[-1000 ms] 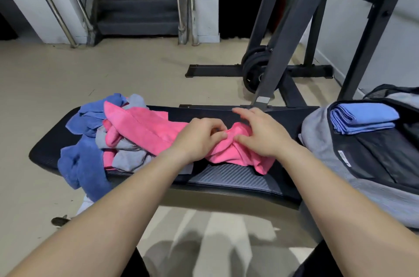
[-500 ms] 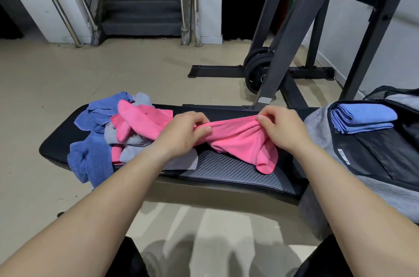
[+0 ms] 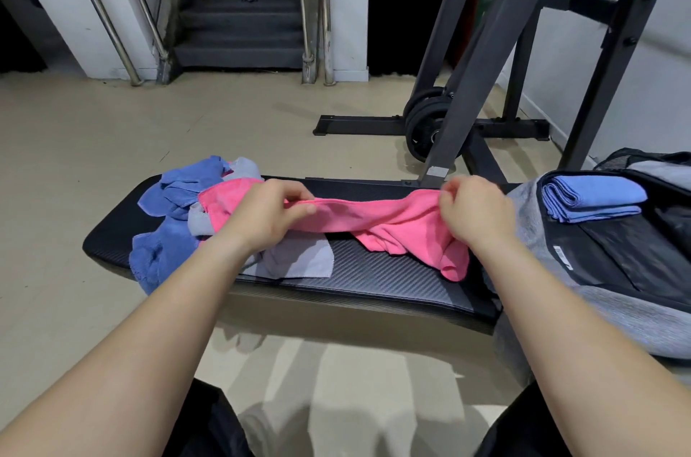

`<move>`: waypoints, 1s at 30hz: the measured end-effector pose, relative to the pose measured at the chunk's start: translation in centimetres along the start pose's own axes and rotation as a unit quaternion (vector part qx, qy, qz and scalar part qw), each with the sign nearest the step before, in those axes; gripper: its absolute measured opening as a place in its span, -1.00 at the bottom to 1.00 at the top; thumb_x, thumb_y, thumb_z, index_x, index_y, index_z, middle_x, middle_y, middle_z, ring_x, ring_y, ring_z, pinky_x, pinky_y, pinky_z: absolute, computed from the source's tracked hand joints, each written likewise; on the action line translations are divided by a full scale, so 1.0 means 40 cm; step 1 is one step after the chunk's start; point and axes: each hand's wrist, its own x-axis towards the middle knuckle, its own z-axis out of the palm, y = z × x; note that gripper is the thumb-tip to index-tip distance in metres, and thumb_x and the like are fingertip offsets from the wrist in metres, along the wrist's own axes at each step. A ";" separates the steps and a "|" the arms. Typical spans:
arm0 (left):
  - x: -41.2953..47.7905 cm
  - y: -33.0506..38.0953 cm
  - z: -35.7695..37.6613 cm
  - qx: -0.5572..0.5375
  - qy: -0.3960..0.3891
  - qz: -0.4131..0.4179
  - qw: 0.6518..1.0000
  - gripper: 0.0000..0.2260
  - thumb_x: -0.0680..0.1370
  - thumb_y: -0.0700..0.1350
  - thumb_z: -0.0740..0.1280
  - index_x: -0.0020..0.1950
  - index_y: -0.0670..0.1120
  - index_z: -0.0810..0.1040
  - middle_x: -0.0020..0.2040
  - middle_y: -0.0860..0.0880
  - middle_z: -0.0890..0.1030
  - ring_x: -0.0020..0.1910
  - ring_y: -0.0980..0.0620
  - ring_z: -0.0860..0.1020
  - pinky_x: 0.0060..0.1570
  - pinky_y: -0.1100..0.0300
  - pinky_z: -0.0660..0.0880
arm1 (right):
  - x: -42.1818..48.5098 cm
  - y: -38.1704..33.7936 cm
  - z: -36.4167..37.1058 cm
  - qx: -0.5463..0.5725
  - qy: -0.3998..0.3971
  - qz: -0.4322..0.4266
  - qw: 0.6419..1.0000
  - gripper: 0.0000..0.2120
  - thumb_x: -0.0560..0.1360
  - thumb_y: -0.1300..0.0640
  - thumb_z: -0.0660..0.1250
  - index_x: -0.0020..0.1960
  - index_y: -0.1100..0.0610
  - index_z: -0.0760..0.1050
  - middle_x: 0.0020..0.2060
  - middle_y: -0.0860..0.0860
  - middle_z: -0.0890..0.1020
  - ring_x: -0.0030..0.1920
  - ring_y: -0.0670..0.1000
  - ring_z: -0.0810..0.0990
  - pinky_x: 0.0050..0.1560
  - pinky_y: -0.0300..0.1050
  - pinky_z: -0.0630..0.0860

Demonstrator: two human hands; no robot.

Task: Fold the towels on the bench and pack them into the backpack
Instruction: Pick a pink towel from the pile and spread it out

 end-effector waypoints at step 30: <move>0.034 0.060 0.084 -0.078 0.000 0.009 0.997 -0.72 0.50 -0.10 0.48 0.19 0.05 0.59 -0.25 0.13 0.60 -0.29 0.28 0.51 -0.18 0.36 0.38 | -0.048 -0.153 0.045 0.204 -0.100 -0.217 0.949 -0.90 0.57 0.11 0.32 -0.12 -0.02 0.50 -0.24 -0.11 0.63 -0.12 0.00 0.58 -0.02 0.01 0.50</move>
